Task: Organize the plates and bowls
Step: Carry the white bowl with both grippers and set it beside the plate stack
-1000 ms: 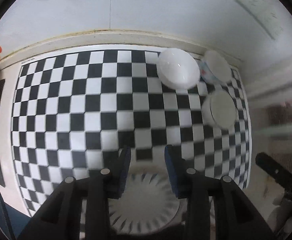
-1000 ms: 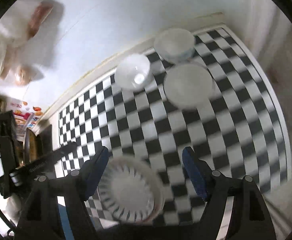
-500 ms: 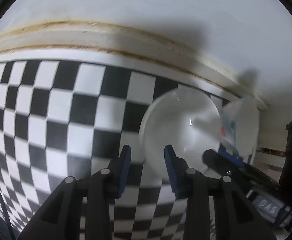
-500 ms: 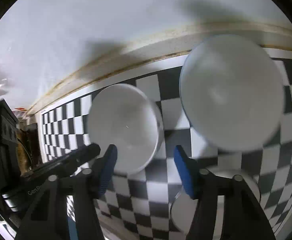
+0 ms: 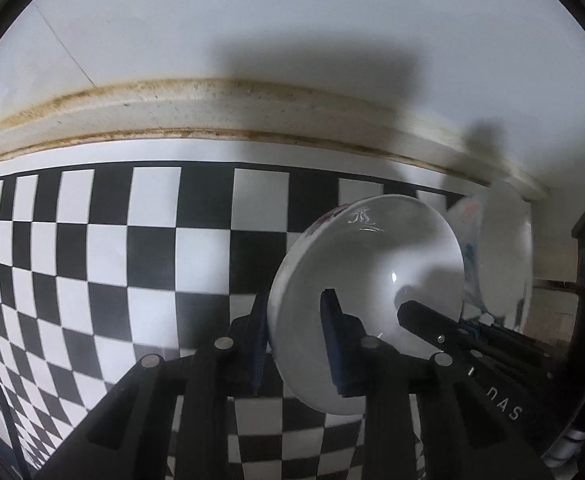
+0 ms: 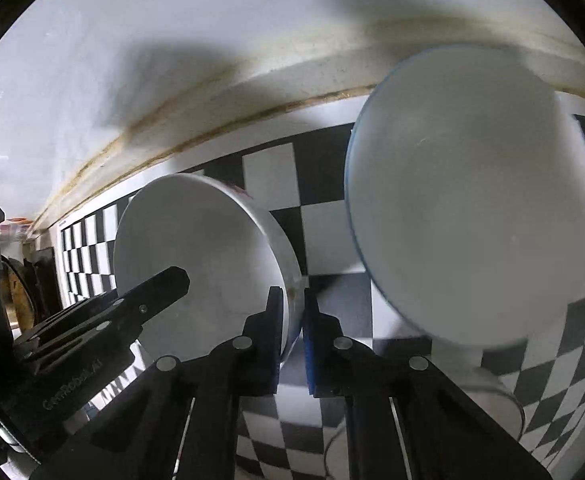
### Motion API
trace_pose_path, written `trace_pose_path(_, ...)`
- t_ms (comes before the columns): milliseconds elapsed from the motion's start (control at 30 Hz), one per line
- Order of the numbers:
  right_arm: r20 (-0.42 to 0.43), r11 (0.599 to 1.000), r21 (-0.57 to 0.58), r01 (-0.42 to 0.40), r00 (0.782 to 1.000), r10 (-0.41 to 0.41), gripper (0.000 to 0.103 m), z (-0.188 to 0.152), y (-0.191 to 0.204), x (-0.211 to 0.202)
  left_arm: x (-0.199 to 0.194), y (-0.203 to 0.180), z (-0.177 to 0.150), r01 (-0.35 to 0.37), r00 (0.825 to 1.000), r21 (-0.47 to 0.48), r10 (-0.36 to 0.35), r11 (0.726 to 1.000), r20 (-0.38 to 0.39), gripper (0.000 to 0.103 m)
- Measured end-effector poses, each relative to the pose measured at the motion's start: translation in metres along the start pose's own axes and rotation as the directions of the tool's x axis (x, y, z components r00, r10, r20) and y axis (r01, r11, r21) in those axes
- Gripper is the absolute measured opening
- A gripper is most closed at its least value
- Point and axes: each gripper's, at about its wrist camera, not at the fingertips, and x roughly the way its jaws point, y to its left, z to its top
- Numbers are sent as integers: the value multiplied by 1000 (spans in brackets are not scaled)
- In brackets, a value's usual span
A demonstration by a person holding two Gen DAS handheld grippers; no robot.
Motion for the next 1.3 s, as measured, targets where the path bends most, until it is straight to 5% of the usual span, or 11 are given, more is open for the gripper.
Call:
trace_pose_path(300, 91, 998, -55, -14, 996, 19, 10, -62, 20, -76, -82, -33, -63, 19, 996, 86, -27, 996, 89, 23)
trace_pose_path(567, 151, 999, -32, 2, 988, 3, 10, -161, -19, -135, -104, -67, -135, 36, 994, 197, -54, 980, 90, 23)
trace_pose_path(833, 102, 999, 45, 14, 995, -19, 10, -244, -88, -133, -52, -94, -205, 71, 997, 267, -62, 961, -41, 23)
trace_pose_path(1300, -31, 992, 112, 54, 998, -51, 10, -302, -159, -54, 43, -105, -258, 22, 980, 273, 34, 962, -198, 23)
